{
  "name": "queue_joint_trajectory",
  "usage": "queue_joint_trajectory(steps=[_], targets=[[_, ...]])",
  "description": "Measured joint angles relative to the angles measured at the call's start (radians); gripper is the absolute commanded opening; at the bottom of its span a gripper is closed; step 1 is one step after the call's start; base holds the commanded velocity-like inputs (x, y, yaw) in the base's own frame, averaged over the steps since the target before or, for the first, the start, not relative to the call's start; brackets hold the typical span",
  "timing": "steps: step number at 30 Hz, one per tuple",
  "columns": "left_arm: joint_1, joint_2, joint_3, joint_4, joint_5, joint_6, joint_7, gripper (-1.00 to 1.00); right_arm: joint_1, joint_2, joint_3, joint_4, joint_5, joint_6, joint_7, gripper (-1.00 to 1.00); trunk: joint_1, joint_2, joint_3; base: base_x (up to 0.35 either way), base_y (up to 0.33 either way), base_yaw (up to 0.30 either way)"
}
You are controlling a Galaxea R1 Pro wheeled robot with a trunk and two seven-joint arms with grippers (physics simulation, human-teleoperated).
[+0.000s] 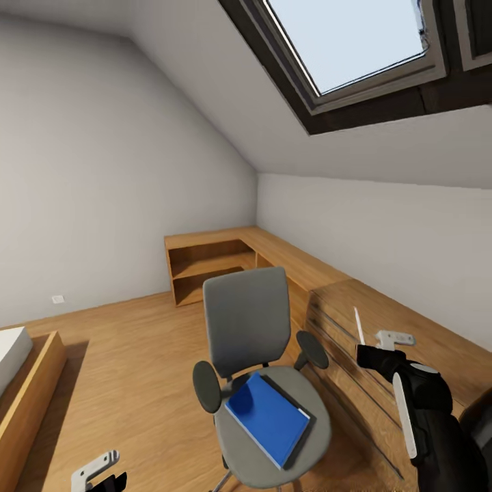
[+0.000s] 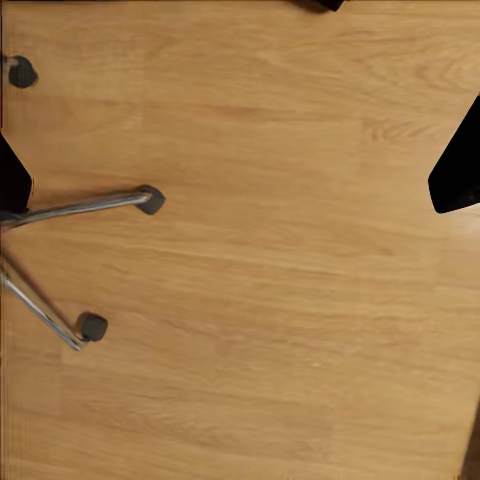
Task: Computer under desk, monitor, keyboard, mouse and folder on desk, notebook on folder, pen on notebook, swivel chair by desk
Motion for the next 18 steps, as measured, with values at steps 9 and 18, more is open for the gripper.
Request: queue_joint_trajectory(steps=[9,18], targets=[[0.000,0.004,0.009,-0.001,0.002,0.001,0.001,1.00,0.000,0.004,-0.001,0.000,-0.001,0.001,0.000,-1.00,-0.034,0.063,0.029,-0.146,0.000,-0.082],[0.000,0.003,0.008,0.000,0.004,0.001,0.002,1.00,0.000,0.004,-0.018,0.000,0.001,0.001,0.000,-1.00,-0.069,0.126,0.058,-0.255,0.000,-0.010]])
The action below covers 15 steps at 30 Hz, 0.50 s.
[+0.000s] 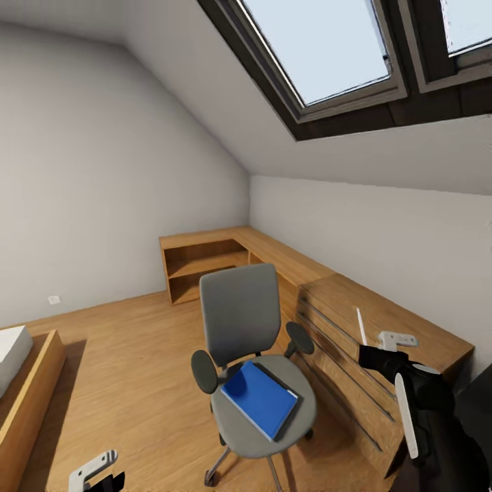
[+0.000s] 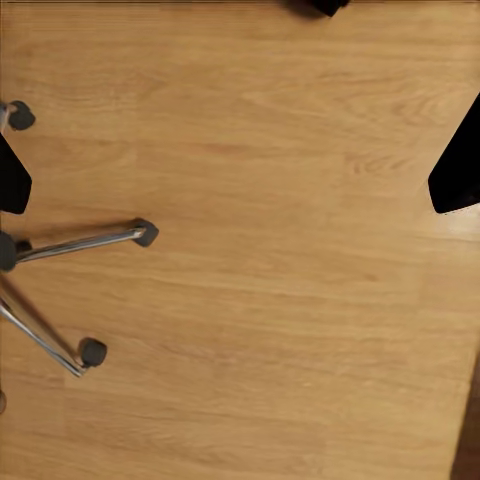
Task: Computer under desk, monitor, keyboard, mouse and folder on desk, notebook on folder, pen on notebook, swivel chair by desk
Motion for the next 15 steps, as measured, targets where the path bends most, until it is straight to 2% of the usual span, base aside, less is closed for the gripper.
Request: queue_joint_trajectory(steps=[6,15], targets=[[0.000,-0.001,-0.001,0.028,0.003,-0.001,0.000,1.00,0.000,-0.001,-0.044,0.000,-0.002,-0.002,0.000,-1.00,-0.023,0.042,0.020,-0.056,0.000,-0.099],[0.000,-0.003,-0.003,0.171,0.002,-0.007,-0.004,1.00,0.000,-0.001,-0.088,0.000,-0.003,-0.002,0.000,-1.00,-0.058,0.105,0.052,-0.007,0.000,-0.228]])
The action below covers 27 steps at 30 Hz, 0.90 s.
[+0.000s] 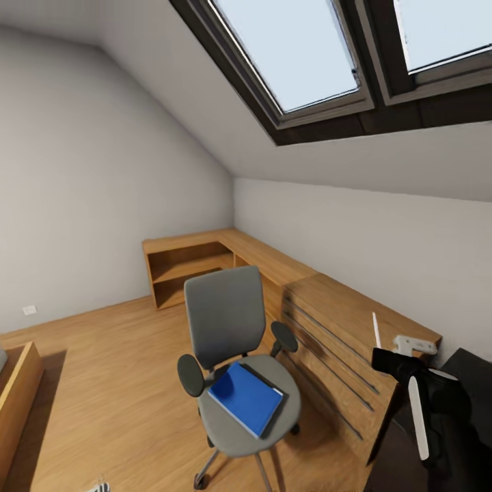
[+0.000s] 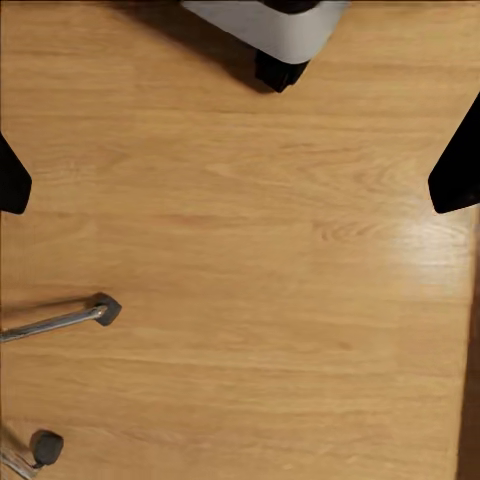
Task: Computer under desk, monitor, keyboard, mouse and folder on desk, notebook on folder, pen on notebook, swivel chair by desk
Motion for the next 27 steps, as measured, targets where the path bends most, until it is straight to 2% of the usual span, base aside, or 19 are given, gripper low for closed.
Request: queue_joint_trajectory(steps=[2,7,10,18,22,27], targets=[[0.000,0.000,-0.001,0.029,0.000,-0.013,-0.001,1.00,0.000,0.000,-0.005,0.000,0.000,0.000,0.000,-1.00,-0.008,0.014,0.007,-0.001,0.000,-0.249],[0.000,-0.001,-0.007,0.096,-0.001,-0.135,-0.016,1.00,0.000,0.000,-0.050,0.000,0.002,0.000,-0.001,-1.00,-0.027,0.049,0.026,0.000,0.000,-0.252],[0.000,-0.002,-0.018,0.110,0.000,-0.184,-0.028,1.00,0.000,-0.001,-0.078,0.000,0.002,0.003,-0.001,-1.00,-0.038,0.070,0.037,0.000,0.000,-0.254],[0.000,-0.002,-0.029,0.119,0.000,-0.216,-0.036,1.00,0.000,-0.001,-0.093,0.000,0.001,0.008,-0.002,-1.00,-0.069,0.126,0.066,0.000,0.000,-0.249],[0.000,-0.002,-0.032,0.125,0.000,-0.219,-0.036,1.00,0.000,-0.001,-0.091,-0.002,0.000,0.008,-0.003,-1.00,-0.069,0.127,0.067,0.000,0.000,-0.214],[0.000,-0.010,-0.034,0.138,-0.002,-0.221,-0.035,1.00,0.000,-0.002,-0.089,-0.003,0.000,0.008,-0.004,-1.00,-0.088,0.161,0.083,0.000,0.000,-0.245]])
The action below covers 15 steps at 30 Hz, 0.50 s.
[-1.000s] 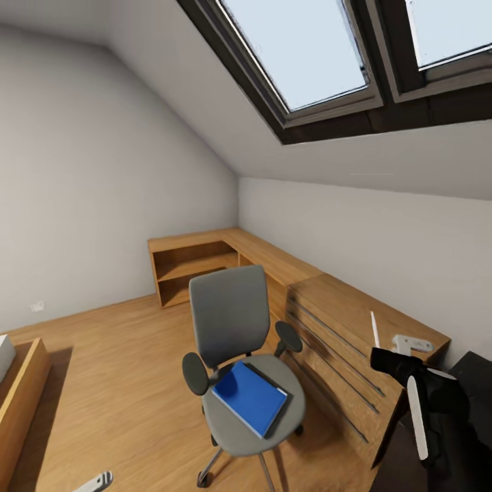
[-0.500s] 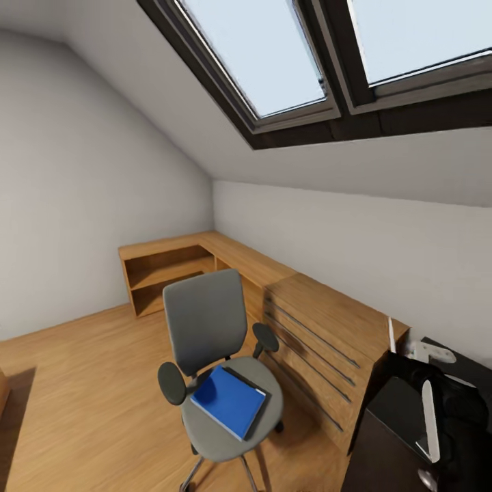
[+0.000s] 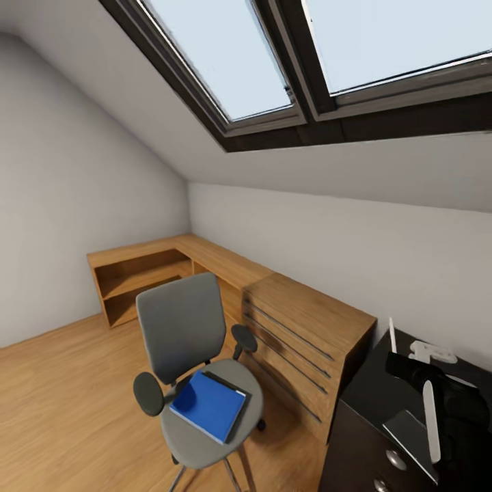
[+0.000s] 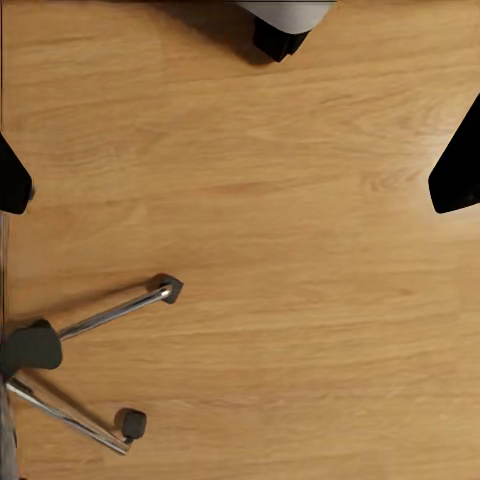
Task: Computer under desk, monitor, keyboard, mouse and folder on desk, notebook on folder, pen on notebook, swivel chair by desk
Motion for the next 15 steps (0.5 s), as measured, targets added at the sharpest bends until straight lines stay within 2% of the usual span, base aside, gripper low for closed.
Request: queue_joint_trajectory(steps=[8,13,15], targets=[[0.000,-0.009,0.000,0.003,-0.002,-0.002,0.001,1.00,0.000,0.000,0.000,0.002,0.001,-0.002,0.000,-1.00,-0.004,0.007,0.003,0.000,0.000,-0.261],[0.000,-0.016,0.000,0.003,-0.005,-0.005,0.001,1.00,0.000,-0.001,0.073,0.005,-0.003,-0.007,0.003,-1.00,-0.004,0.007,0.003,0.000,0.000,-0.040],[0.000,-0.017,0.000,0.003,-0.005,-0.006,0.001,1.00,0.000,0.000,0.079,0.007,-0.002,-0.009,0.004,-1.00,-0.004,0.007,0.003,0.000,0.000,-0.009]])
